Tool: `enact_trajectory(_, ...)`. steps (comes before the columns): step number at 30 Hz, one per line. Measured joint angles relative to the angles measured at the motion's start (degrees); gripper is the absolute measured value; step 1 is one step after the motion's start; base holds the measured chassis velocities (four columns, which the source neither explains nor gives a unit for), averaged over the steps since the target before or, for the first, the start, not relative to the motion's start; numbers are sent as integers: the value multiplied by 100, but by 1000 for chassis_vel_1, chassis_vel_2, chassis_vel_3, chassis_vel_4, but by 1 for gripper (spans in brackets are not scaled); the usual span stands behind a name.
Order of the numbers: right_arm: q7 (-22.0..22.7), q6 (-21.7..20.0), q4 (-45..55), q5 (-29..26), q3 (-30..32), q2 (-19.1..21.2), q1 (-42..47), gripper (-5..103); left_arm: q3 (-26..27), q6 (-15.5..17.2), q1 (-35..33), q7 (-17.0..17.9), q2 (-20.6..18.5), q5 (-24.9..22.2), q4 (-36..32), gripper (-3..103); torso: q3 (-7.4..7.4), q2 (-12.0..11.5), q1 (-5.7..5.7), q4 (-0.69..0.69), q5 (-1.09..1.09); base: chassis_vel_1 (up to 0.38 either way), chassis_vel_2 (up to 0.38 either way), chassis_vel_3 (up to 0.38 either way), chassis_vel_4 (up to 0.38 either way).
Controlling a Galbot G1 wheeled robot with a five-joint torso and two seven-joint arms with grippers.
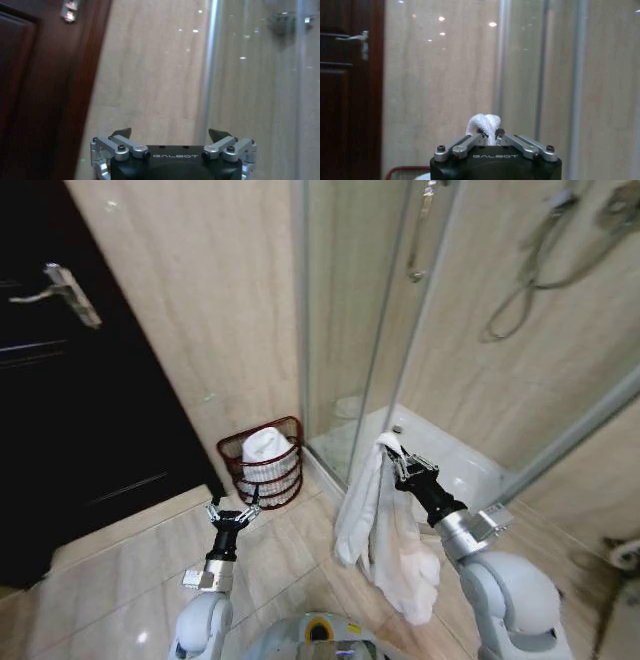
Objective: Discard the used towel into the hamper.
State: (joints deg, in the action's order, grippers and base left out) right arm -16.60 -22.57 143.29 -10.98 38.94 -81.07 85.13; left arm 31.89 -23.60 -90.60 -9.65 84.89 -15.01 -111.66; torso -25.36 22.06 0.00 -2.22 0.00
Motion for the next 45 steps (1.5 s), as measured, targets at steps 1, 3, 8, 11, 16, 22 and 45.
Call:
enact_trajectory(1,2,-1,-1,-2,-11,-6,-6,4,-2,-1,-2,-5,6,2,9,100,0,0,0,0,-1,129,144,132,129)
enact_trajectory(3,12,-28,-1,-19,-19,-9,-37,4,-4,-2,-7,-9,8,5,19,100,0,0,0,0,0,127,122,135,126)
enact_trajectory(8,53,-54,-2,-31,-13,-3,-99,4,-5,-13,-6,-14,8,8,38,100,0,0,0,-1,0,123,114,124,128)
enact_trajectory(11,79,-41,-4,-25,-9,-33,-99,4,-14,-71,7,19,18,12,71,100,0,0,0,0,0,138,119,129,128)
enact_trajectory(16,93,26,-5,13,14,-72,-99,4,13,-146,104,220,73,-87,95,100,-2,1,0,-2,0,100,104,109,116)
enact_trajectory(22,100,38,-6,16,20,-80,-167,4,79,-154,178,350,50,-165,81,100,-21,38,9,-2,-1,27,35,32,39)
enact_trajectory(45,170,6,-6,2,46,-50,-247,4,79,-52,123,351,45,-140,8,100,-309,598,287,-2,0,0,0,0,0)
